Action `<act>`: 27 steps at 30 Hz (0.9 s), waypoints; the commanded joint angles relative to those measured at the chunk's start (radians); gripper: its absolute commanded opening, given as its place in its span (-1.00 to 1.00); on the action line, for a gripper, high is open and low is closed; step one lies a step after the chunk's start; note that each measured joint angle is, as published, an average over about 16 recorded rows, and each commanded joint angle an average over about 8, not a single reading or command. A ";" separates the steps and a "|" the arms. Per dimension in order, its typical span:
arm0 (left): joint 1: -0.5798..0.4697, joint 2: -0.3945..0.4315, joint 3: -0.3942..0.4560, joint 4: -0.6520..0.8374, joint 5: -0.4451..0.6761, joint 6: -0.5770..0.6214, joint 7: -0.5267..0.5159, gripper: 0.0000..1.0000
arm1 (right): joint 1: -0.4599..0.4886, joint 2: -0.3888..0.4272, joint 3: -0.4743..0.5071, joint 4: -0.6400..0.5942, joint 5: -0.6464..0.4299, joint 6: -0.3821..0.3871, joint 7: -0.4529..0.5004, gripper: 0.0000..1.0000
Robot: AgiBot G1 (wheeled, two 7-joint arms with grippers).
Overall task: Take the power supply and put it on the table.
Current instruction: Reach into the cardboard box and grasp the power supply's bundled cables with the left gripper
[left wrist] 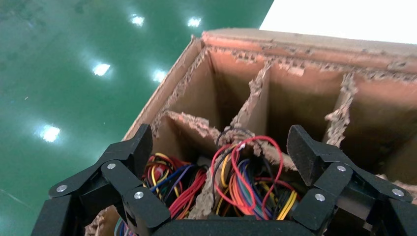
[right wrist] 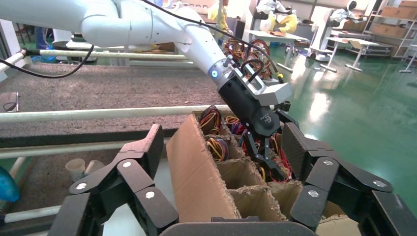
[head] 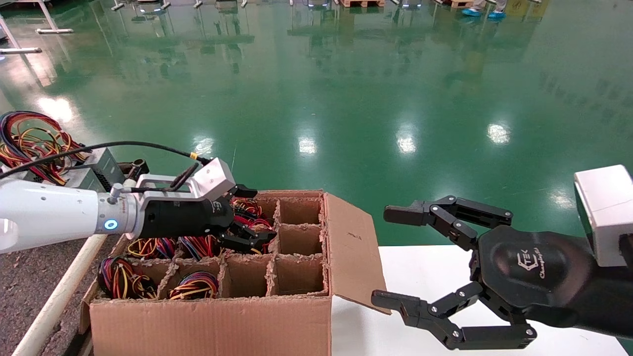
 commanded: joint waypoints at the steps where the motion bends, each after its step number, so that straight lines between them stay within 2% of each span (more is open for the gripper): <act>1: -0.002 0.008 0.002 0.026 0.005 -0.009 0.020 0.02 | 0.000 0.000 0.000 0.000 0.000 0.000 0.000 1.00; 4: -0.005 0.015 0.002 0.056 0.007 -0.014 0.046 -0.72 | 0.000 0.000 0.000 0.000 0.000 0.000 0.000 1.00; 5: -0.006 0.017 0.002 0.065 0.007 -0.015 0.053 -0.90 | 0.000 0.000 0.000 0.000 0.000 0.000 0.000 1.00; 6: -0.007 0.019 0.003 0.073 0.007 -0.015 0.061 -1.00 | 0.000 0.000 0.000 0.000 0.000 0.000 0.000 1.00; 27: -0.029 0.026 0.011 0.166 0.021 0.008 0.169 -1.00 | 0.000 0.000 0.000 0.000 0.000 0.000 0.000 1.00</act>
